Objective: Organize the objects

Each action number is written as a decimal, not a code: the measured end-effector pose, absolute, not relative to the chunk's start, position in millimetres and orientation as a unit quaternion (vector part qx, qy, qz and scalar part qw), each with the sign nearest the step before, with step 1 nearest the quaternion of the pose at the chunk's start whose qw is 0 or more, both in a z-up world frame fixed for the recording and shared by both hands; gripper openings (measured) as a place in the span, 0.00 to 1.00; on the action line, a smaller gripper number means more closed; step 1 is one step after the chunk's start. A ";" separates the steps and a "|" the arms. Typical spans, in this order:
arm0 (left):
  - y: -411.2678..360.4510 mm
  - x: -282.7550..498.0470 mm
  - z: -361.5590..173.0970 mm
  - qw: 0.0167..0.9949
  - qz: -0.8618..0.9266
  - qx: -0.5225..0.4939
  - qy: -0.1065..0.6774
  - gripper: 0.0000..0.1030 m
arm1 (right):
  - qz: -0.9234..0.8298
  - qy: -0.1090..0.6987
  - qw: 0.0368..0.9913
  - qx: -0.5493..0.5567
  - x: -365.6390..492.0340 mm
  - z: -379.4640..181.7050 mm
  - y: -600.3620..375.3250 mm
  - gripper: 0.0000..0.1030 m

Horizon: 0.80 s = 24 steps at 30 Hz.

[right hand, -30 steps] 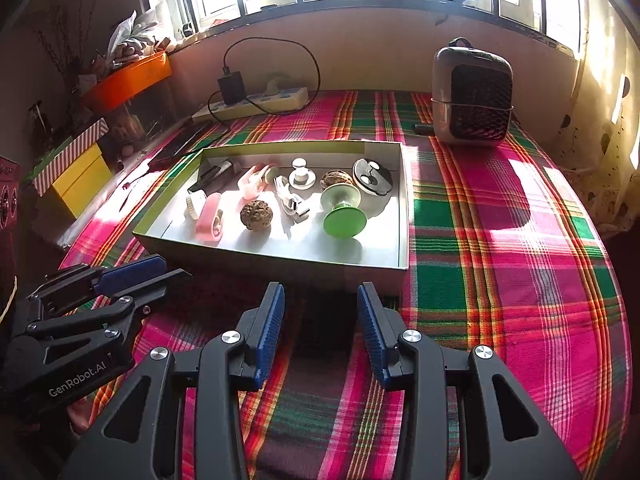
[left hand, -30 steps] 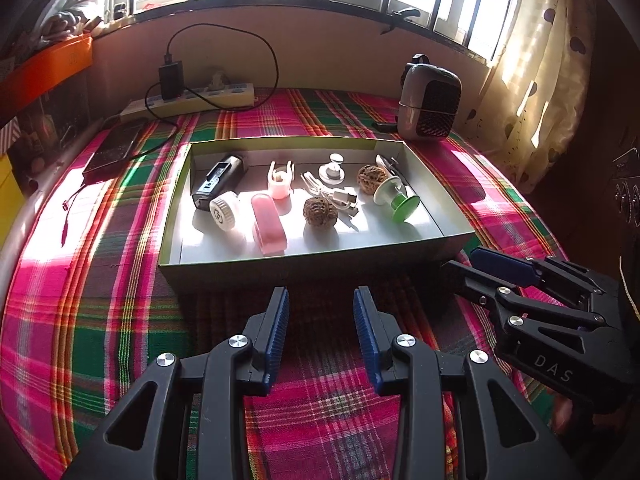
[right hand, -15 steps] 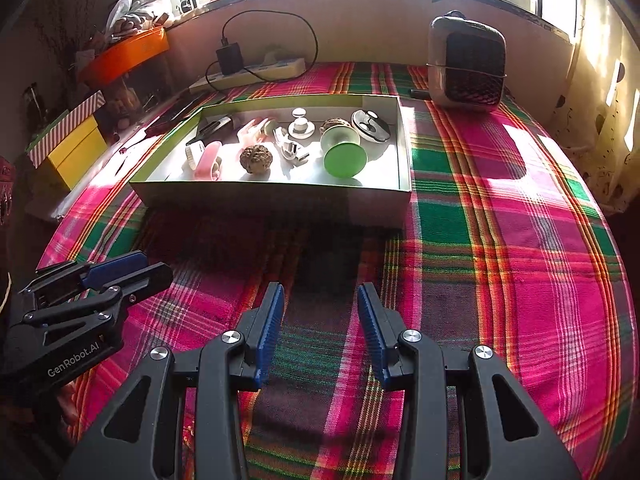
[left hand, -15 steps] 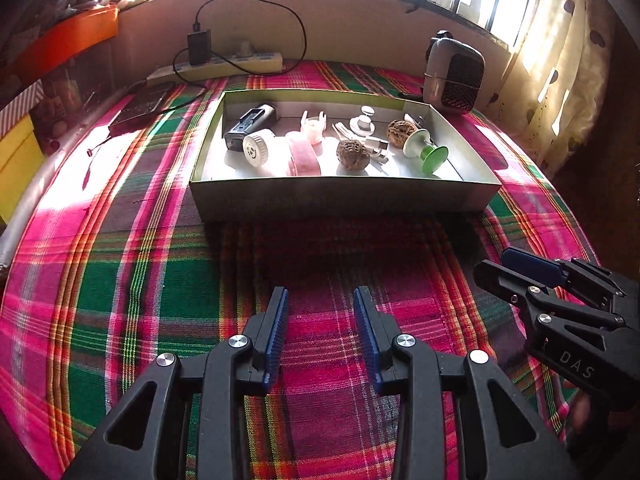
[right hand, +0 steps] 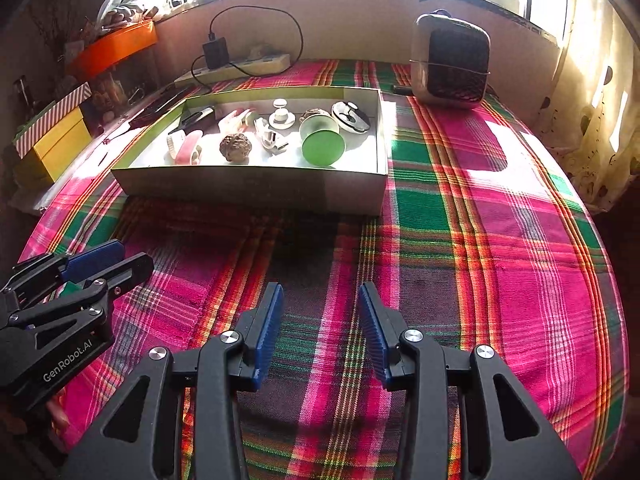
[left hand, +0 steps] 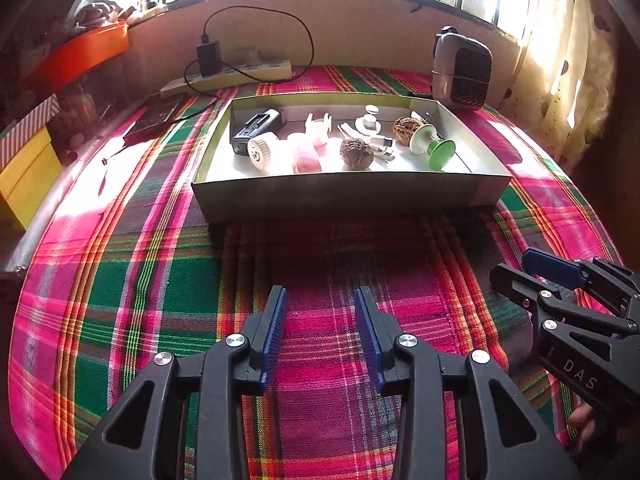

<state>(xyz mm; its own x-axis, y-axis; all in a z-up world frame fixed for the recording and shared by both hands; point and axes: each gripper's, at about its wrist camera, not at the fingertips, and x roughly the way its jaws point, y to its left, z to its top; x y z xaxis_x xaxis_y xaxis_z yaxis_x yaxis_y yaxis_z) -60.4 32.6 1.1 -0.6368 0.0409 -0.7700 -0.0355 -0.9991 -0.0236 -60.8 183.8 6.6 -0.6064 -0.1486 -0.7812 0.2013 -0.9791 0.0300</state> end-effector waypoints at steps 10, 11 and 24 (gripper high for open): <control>33.1 -59.9 0.7 0.017 0.905 -0.425 -0.005 0.32 | -0.896 0.038 0.081 0.435 -59.8 5.7 182.4 0.50; 33.2 -59.9 0.7 0.017 0.905 -0.425 -0.005 0.33 | -0.896 0.037 0.081 0.435 -59.7 5.7 182.8 0.50; 34.1 -58.9 0.5 0.021 0.905 -0.425 -0.005 0.36 | -0.897 0.031 0.070 0.436 -58.6 5.9 183.2 0.52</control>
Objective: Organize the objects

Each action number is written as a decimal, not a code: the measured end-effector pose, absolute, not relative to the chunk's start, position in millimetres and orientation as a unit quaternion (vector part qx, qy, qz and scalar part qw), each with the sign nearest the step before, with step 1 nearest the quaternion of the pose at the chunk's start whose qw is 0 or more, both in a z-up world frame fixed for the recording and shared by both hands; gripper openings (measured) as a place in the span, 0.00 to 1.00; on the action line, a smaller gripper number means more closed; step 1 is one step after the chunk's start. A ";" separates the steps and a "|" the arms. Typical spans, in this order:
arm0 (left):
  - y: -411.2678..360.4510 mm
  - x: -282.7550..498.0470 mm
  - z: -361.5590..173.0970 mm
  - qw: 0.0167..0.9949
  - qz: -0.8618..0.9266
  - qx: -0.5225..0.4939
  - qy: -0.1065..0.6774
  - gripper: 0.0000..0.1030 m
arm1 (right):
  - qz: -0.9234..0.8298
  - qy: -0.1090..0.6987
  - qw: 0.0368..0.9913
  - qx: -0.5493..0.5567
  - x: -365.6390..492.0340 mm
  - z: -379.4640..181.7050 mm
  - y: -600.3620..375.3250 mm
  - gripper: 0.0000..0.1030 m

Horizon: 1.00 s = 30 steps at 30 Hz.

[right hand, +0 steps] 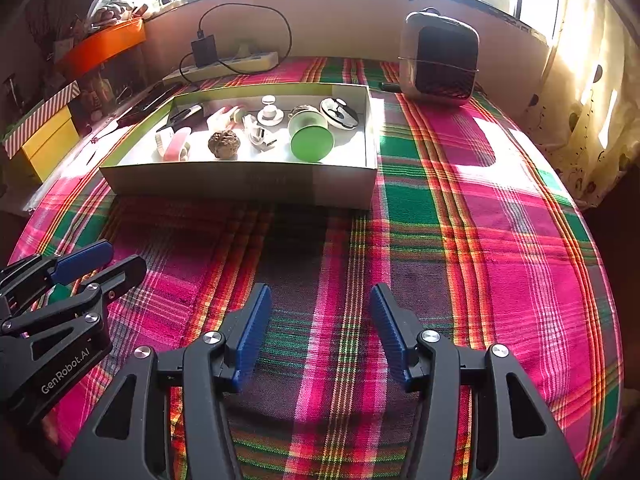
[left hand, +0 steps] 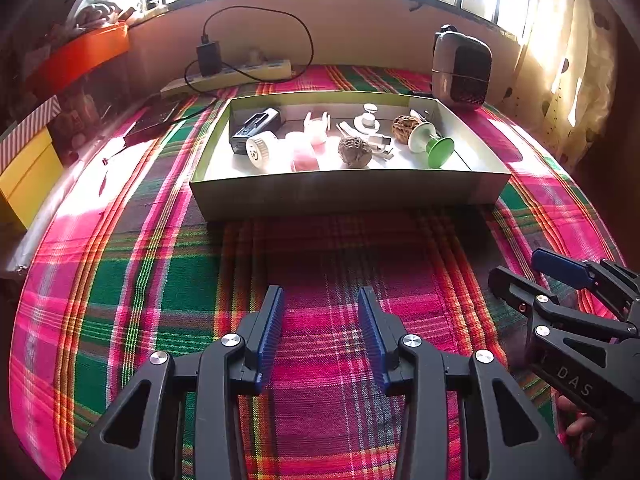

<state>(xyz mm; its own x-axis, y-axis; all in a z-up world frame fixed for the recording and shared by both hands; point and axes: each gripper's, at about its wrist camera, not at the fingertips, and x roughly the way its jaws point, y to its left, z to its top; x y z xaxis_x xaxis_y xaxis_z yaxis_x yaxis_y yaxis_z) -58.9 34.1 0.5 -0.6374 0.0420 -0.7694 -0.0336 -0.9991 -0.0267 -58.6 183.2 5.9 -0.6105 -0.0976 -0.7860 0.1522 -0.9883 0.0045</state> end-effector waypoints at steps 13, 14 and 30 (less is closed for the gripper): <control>34.2 -59.3 -0.3 0.018 0.905 -0.426 -0.002 0.35 | -0.897 0.033 0.059 0.436 -58.4 5.5 182.6 0.53; 33.8 -59.2 -0.2 0.016 0.905 -0.426 -0.005 0.36 | -0.897 0.033 0.058 0.436 -58.3 5.4 182.6 0.53; 37.0 -58.9 0.3 0.006 0.905 -0.426 0.000 0.36 | -0.897 0.033 0.058 0.436 -58.8 5.6 182.5 0.53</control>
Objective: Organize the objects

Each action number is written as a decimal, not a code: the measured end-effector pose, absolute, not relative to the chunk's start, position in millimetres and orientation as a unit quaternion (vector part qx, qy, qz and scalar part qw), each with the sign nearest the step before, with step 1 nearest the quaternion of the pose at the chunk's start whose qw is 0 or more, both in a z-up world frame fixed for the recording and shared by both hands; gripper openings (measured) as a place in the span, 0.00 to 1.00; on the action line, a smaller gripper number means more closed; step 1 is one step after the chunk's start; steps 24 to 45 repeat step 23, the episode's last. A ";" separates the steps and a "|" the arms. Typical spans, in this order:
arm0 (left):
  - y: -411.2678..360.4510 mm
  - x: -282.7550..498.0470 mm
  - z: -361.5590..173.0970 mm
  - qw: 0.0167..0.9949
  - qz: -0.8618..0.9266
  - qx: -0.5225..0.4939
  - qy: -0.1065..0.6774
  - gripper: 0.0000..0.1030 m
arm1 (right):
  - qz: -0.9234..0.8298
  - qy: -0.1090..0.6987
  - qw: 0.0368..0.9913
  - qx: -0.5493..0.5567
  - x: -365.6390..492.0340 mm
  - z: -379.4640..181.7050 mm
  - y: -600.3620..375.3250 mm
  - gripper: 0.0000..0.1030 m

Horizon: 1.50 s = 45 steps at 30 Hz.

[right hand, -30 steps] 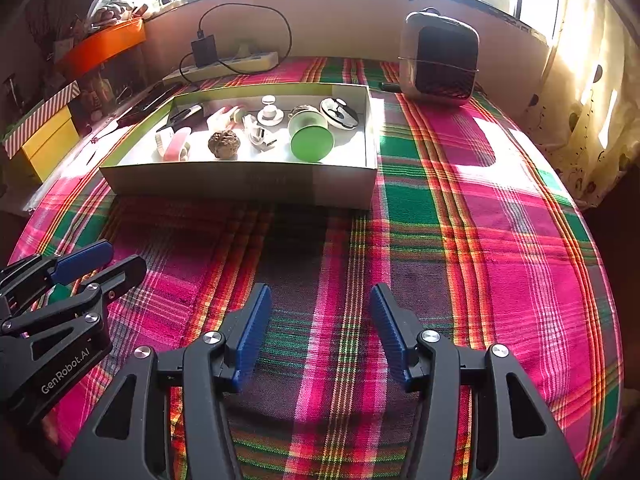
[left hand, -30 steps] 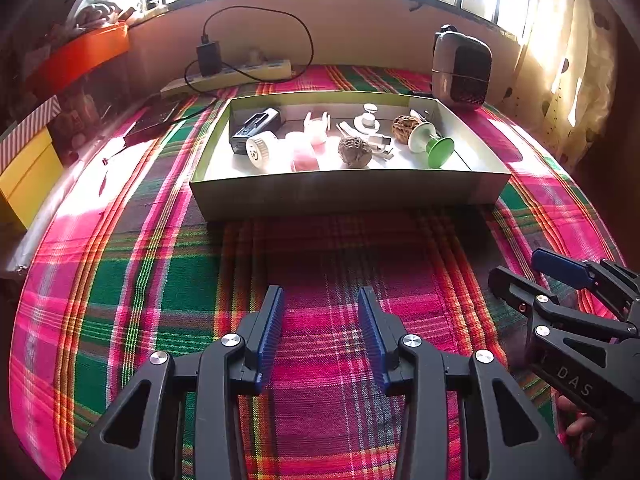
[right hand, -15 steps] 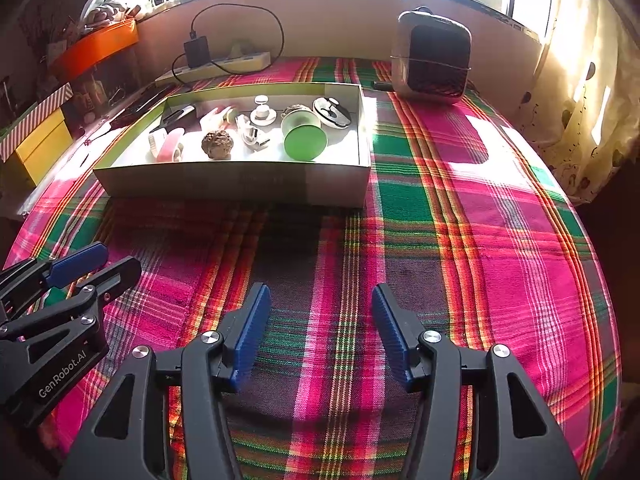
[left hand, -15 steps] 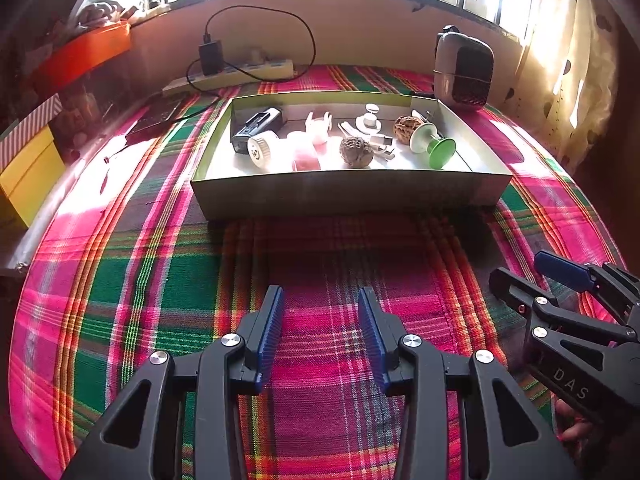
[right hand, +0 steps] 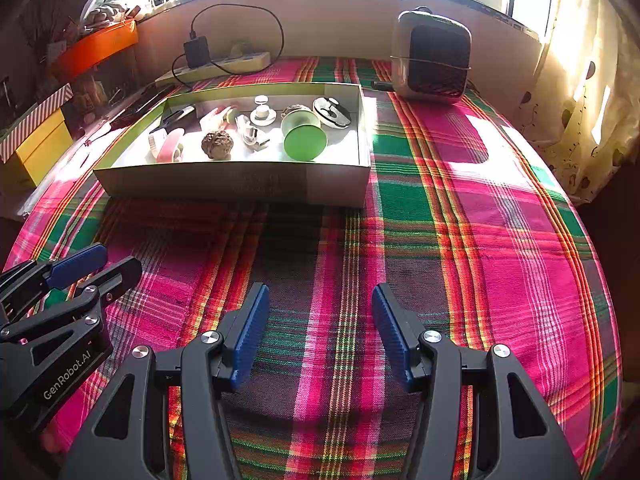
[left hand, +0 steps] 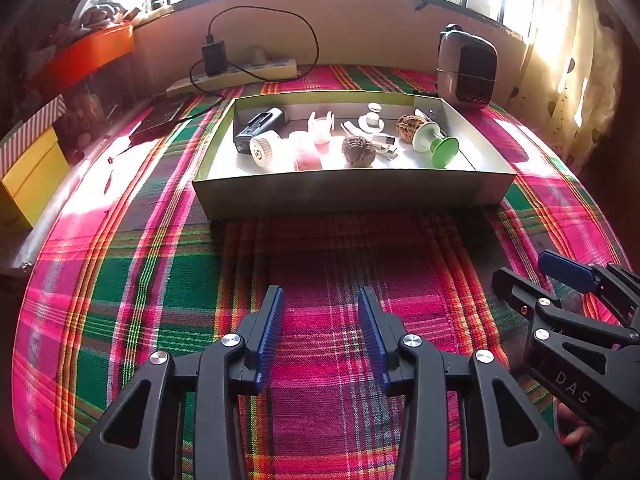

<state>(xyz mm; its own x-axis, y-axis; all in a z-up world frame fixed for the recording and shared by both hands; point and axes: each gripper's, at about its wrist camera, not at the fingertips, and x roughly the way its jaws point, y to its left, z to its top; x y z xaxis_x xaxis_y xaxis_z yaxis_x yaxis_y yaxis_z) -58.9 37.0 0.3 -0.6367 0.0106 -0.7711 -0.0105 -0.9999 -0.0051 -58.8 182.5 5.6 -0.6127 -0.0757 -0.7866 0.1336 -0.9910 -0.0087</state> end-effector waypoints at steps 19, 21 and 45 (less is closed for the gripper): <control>36.8 -58.9 -0.1 0.006 0.905 -0.426 0.000 0.36 | -0.897 0.033 0.058 0.436 -58.8 5.6 182.3 0.53; 36.9 -58.9 -0.1 0.006 0.905 -0.426 0.000 0.36 | -0.897 0.033 0.058 0.436 -58.9 5.6 182.3 0.53; 36.6 -58.8 -0.1 0.006 0.905 -0.426 0.000 0.36 | -0.897 0.033 0.058 0.436 -58.9 5.6 182.3 0.53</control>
